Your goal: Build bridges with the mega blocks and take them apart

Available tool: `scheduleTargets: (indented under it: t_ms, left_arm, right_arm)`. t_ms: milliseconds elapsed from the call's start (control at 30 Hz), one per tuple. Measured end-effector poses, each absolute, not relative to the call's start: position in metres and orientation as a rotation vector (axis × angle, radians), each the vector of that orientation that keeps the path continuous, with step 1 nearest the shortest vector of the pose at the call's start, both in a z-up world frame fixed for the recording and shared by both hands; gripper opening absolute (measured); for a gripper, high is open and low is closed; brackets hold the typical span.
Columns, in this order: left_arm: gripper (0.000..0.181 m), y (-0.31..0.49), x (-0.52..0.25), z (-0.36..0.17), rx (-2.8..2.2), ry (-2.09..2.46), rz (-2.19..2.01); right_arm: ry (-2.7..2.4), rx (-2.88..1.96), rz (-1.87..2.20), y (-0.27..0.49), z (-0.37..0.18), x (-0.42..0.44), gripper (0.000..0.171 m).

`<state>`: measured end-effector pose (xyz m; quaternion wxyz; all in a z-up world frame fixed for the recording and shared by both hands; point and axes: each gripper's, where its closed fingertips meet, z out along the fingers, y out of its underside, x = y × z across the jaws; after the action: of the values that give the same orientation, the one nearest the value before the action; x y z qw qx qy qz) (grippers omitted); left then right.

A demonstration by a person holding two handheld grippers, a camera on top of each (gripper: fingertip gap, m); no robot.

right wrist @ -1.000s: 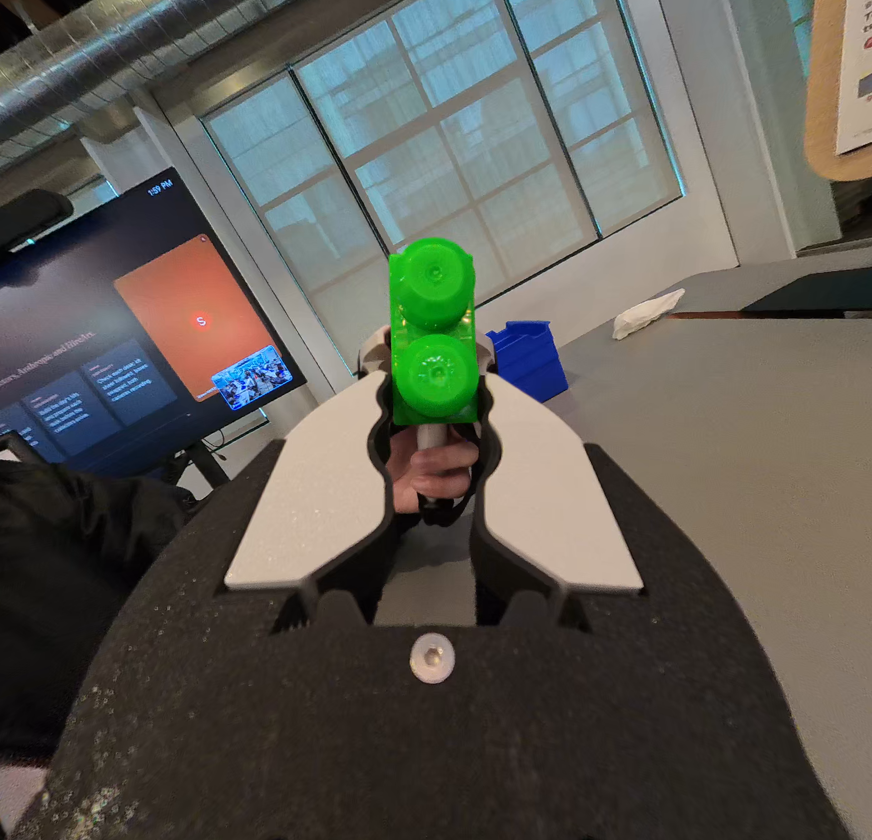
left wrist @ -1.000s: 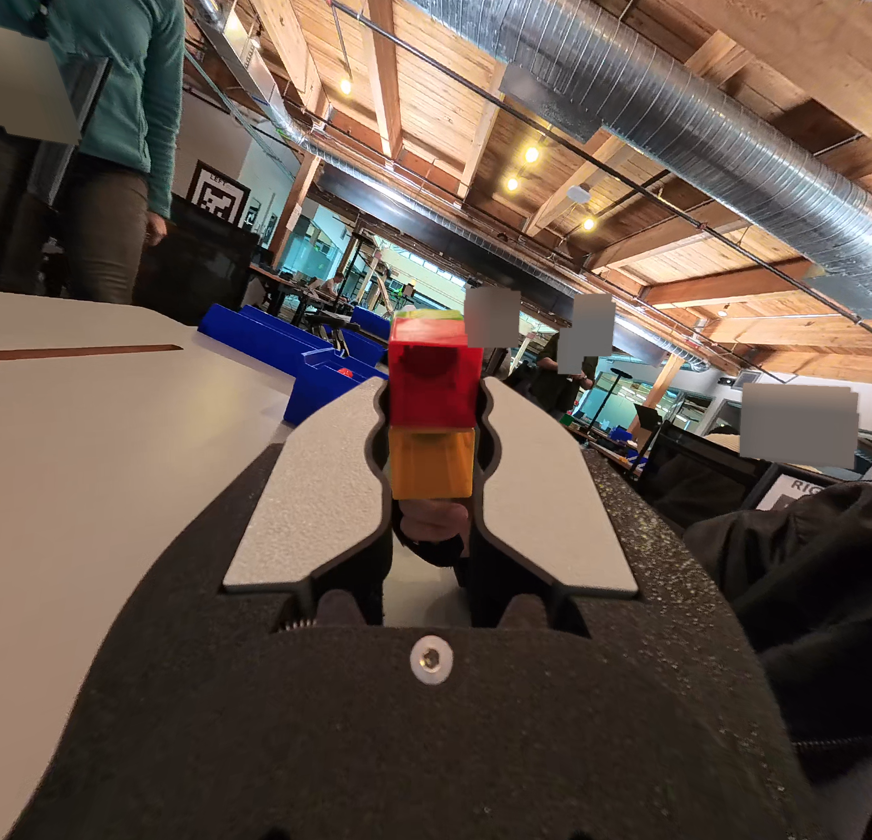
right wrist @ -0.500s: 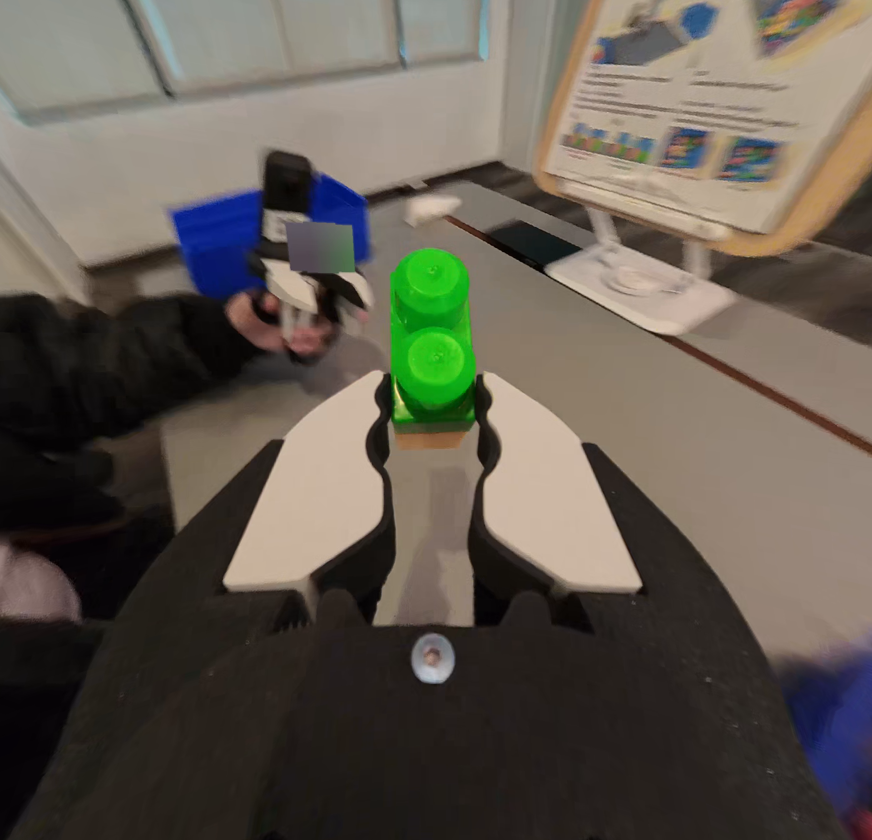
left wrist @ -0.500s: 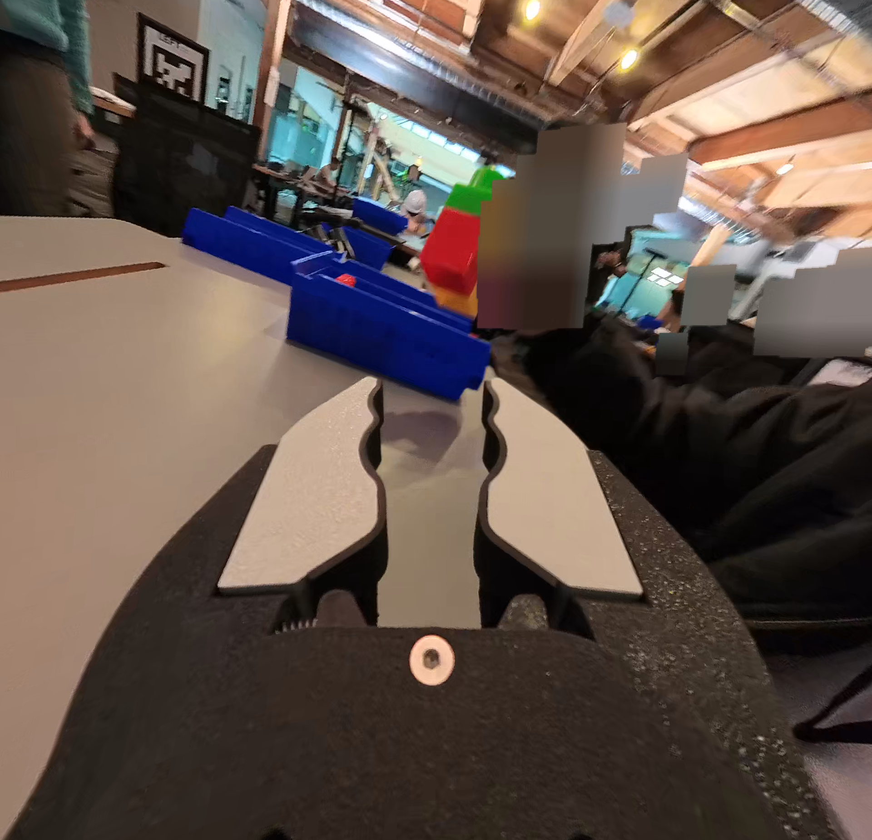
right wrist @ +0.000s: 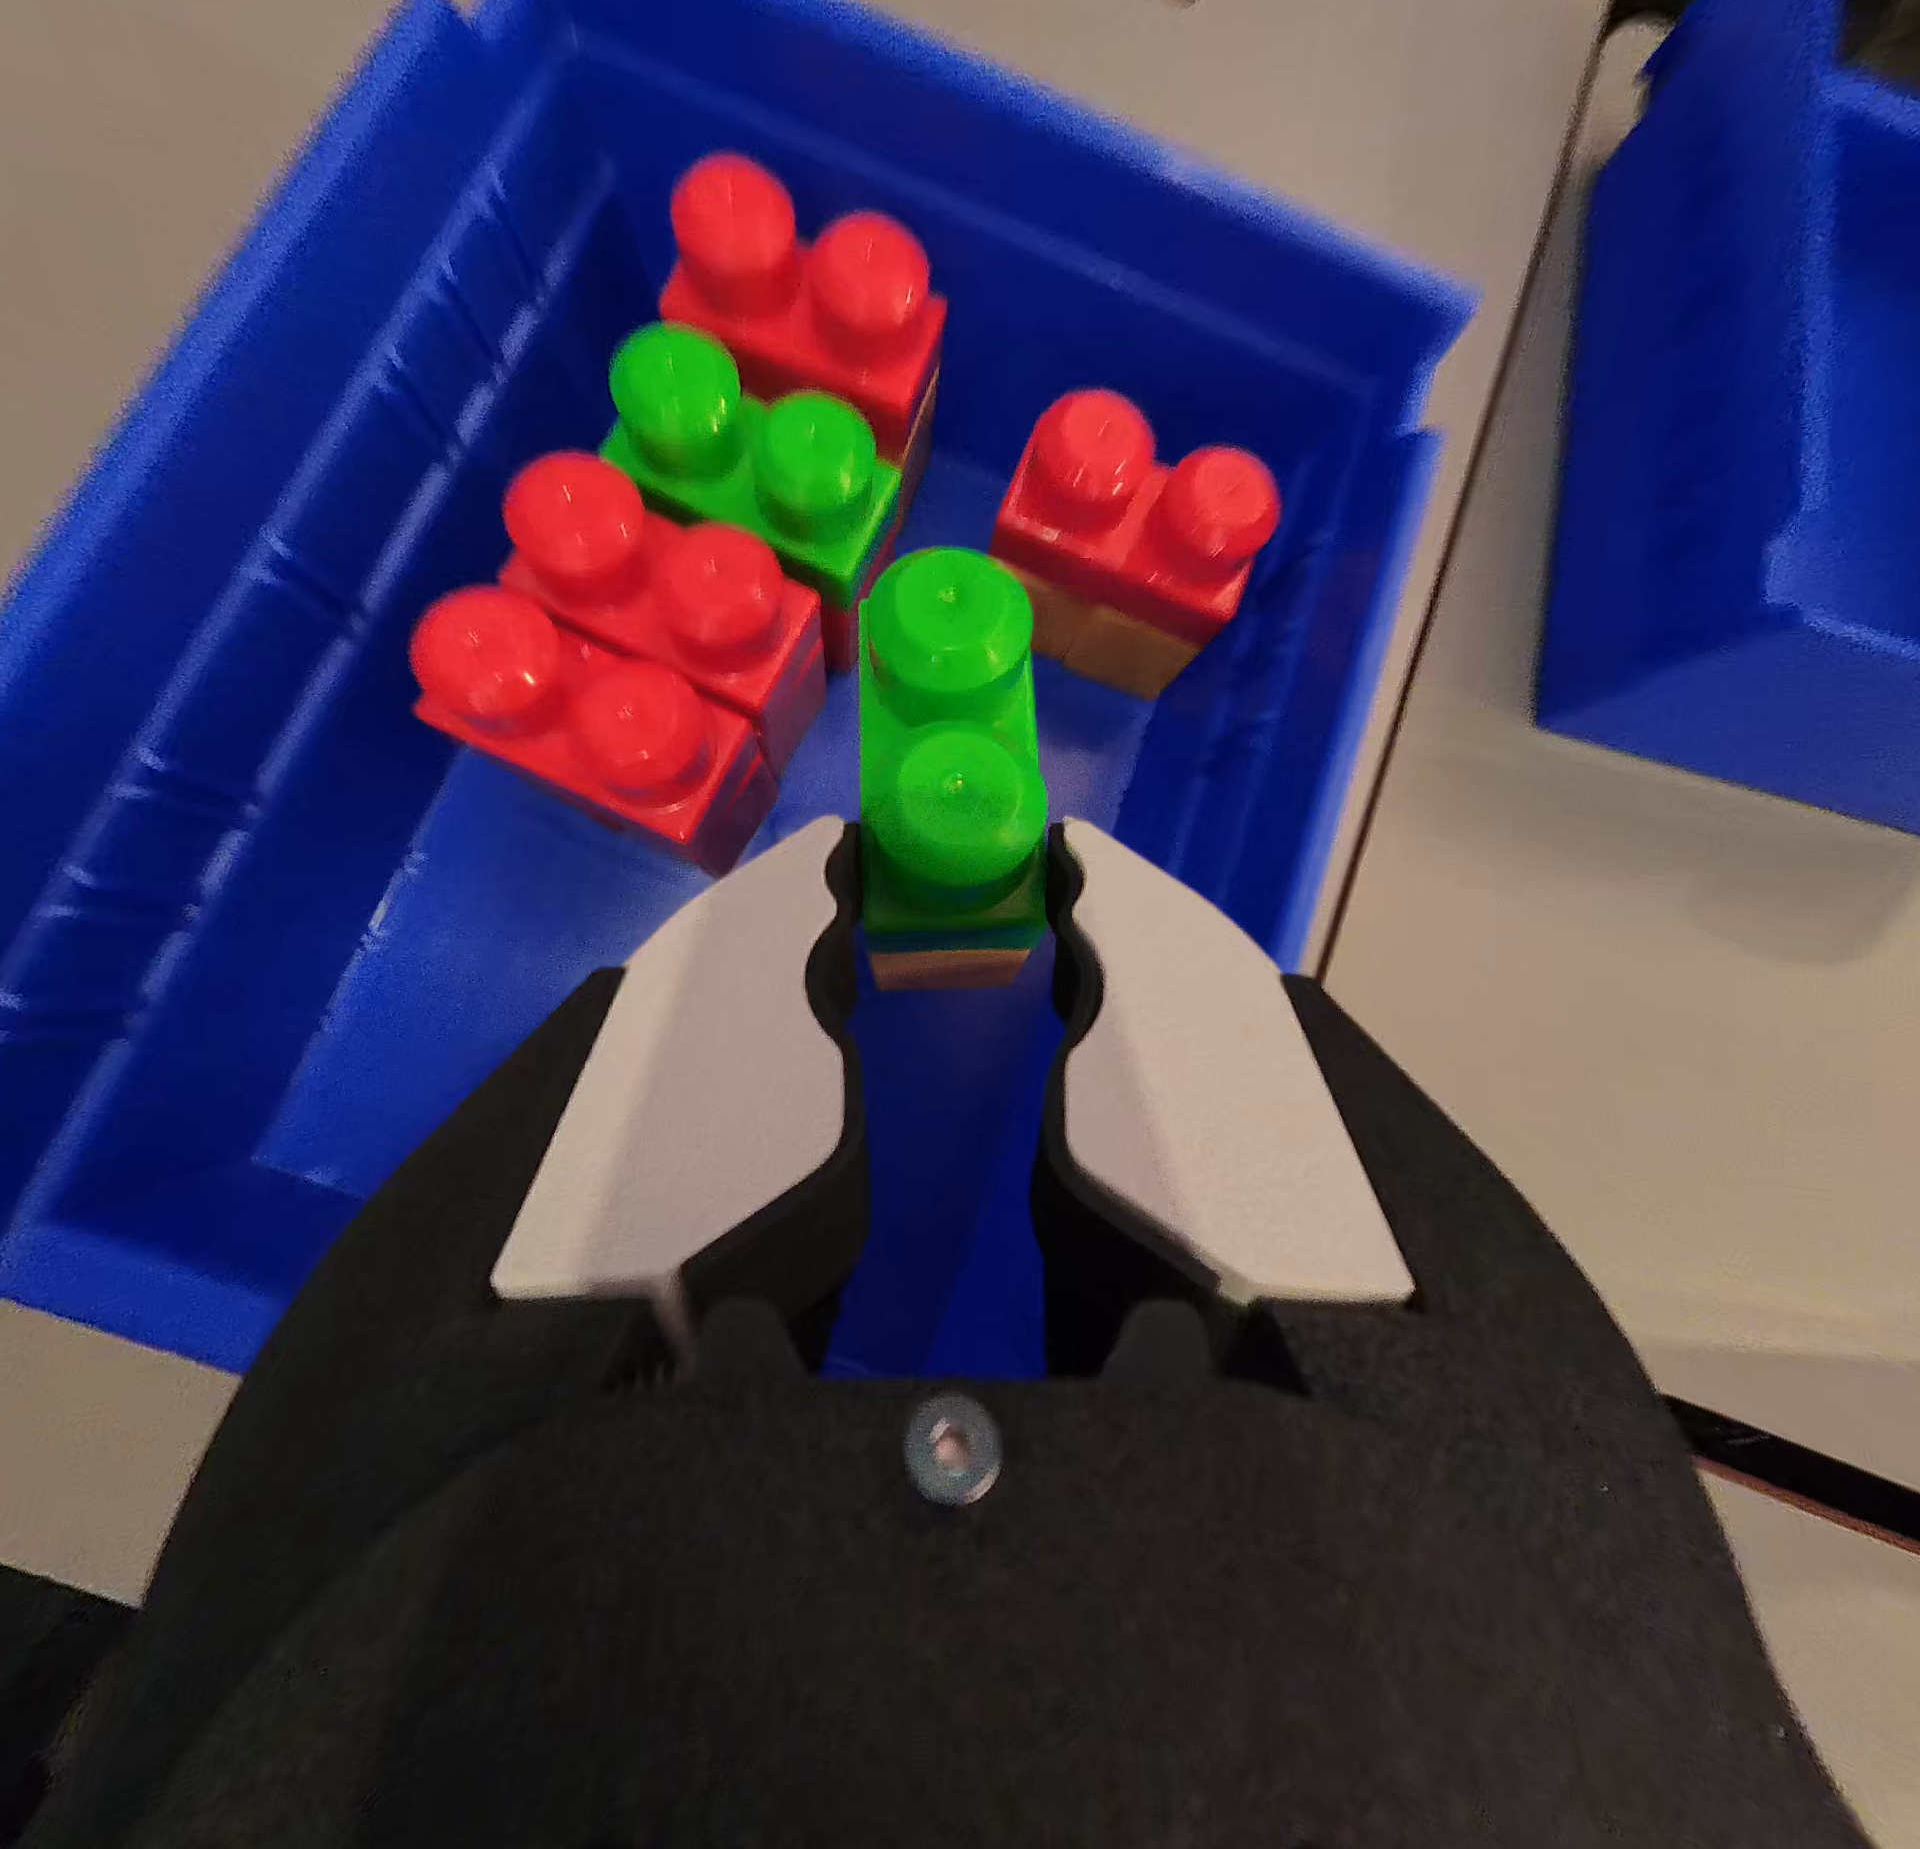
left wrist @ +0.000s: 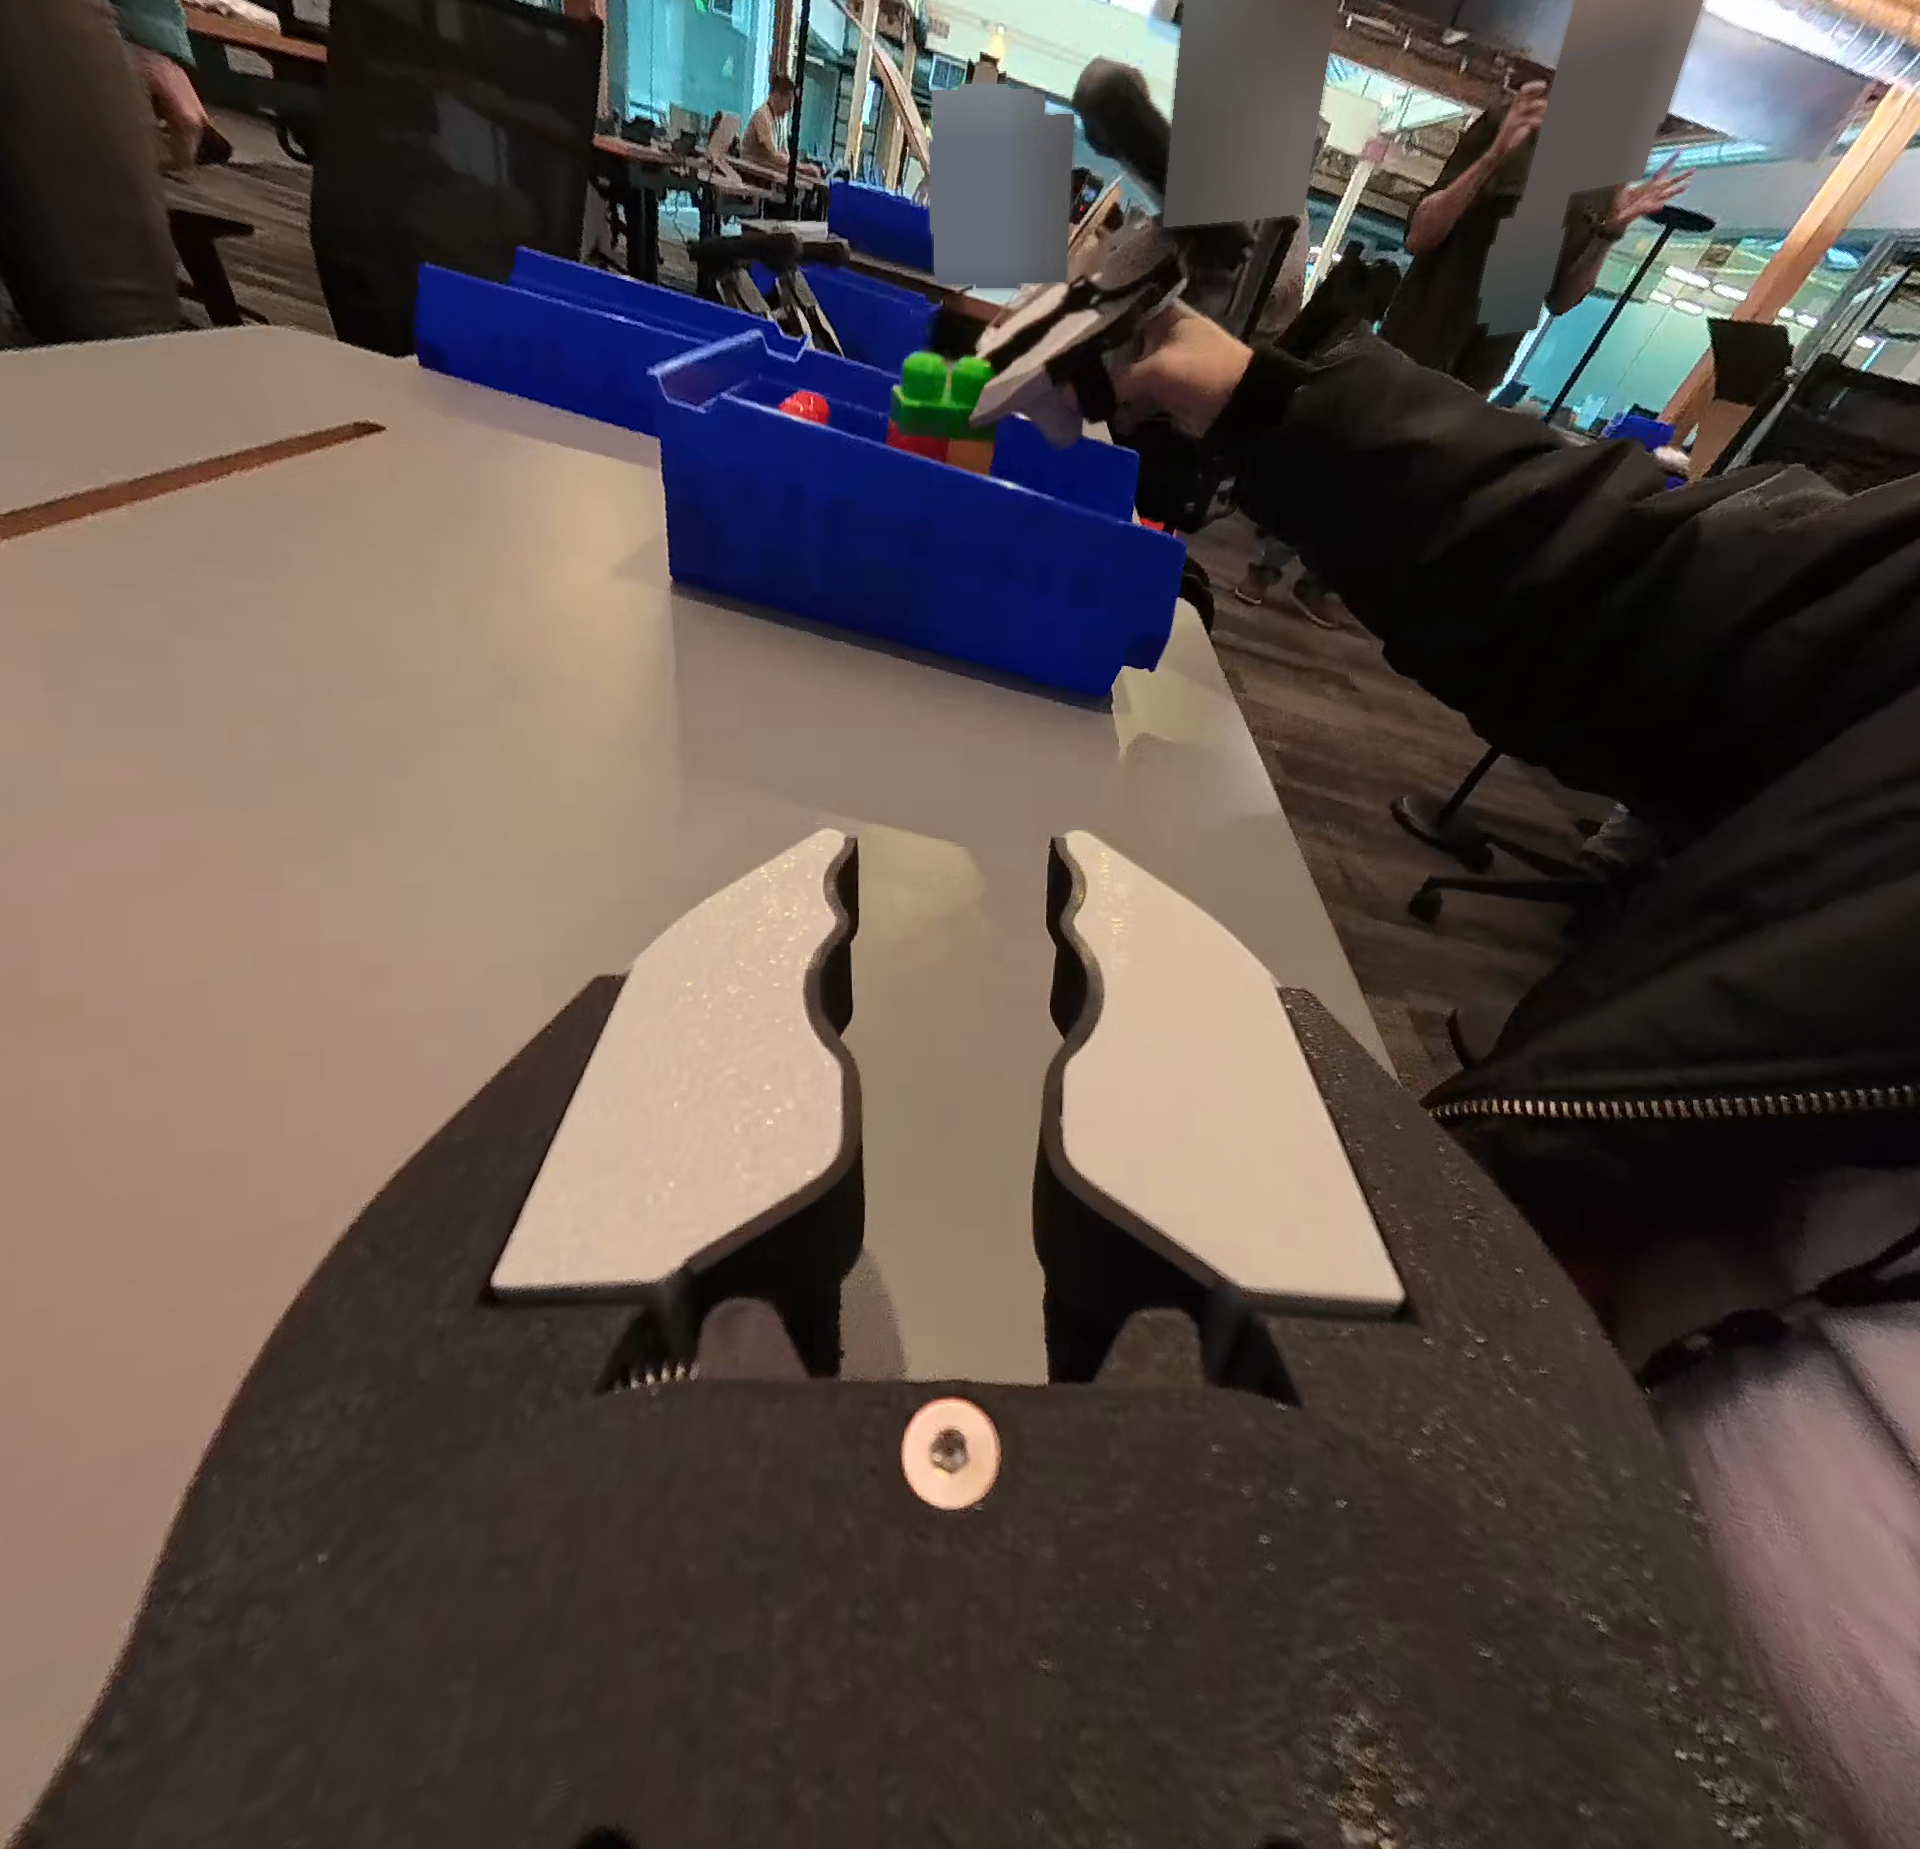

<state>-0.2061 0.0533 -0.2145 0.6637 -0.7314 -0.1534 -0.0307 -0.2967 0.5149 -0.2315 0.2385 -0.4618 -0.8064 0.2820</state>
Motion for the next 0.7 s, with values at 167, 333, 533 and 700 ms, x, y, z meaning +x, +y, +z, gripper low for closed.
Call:
scheduleTargets:
  t_ms: [167,333,533,700]
  left_arm:
    - [0.033,0.055,-0.206,-0.221,-1.668,-0.352,-0.086]
    - [0.032,0.055,-0.204,-0.217,-1.649,-0.346,-0.107]
    - [0.032,0.057,-0.199,-0.213,-1.645,-0.334,-0.115]
    - [0.032,0.058,-0.195,-0.206,-1.626,-0.319,-0.121]
  right_arm:
    - [-2.304,-1.295,0.693,0.511,-0.266,-0.302,0.034]
    - [-2.385,-1.307,0.581,0.509,-0.281,-0.301,0.034]
    - [-2.213,-1.336,0.464,0.528,-0.264,-0.302,0.035]
    - [-2.111,-1.384,0.502,0.53,-0.252,-0.293,0.044]
